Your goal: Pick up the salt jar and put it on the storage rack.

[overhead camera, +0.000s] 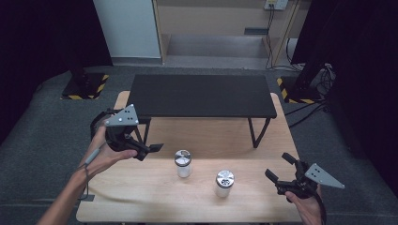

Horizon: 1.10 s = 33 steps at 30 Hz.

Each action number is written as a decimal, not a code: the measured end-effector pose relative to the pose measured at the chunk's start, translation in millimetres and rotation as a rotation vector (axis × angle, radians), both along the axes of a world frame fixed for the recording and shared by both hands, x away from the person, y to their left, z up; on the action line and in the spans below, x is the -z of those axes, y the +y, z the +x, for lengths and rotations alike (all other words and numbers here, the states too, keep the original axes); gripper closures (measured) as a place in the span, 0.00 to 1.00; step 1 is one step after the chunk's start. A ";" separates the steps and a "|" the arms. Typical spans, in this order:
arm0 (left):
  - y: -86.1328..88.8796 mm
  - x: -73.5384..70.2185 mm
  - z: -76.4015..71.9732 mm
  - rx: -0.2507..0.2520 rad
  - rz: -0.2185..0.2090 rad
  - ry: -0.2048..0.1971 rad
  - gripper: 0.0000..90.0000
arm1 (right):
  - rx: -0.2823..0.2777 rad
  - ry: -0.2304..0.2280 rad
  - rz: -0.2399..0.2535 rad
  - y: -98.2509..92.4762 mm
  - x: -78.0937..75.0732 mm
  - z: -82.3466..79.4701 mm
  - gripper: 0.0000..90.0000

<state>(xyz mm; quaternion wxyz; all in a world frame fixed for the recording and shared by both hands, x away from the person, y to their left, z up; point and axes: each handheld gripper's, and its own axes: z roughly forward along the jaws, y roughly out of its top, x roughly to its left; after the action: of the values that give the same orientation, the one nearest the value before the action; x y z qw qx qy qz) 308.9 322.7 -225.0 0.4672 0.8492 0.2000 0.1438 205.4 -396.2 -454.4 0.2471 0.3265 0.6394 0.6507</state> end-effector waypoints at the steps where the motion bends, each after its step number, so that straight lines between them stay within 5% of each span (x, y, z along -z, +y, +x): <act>1: -1.2 1.7 2.6 0.005 0.001 0.008 0.05 | 0.000 0.001 -0.003 0.1 -0.1 0.2 0.03; 10: -19.8 19.1 17.1 0.029 0.029 0.044 0.05 | -0.003 -0.002 -0.007 0.1 -0.8 0.0 0.03; 33: -69.1 63.3 47.7 0.065 0.196 0.123 0.06 | -0.007 -0.005 -0.022 0.9 -2.2 -0.4 0.05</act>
<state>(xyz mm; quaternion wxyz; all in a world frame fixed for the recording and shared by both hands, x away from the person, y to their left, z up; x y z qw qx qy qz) 356.6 253.6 -288.2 0.3730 0.9041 0.1858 0.0951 205.0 -395.2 -452.2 0.2503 0.3199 0.6471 0.6452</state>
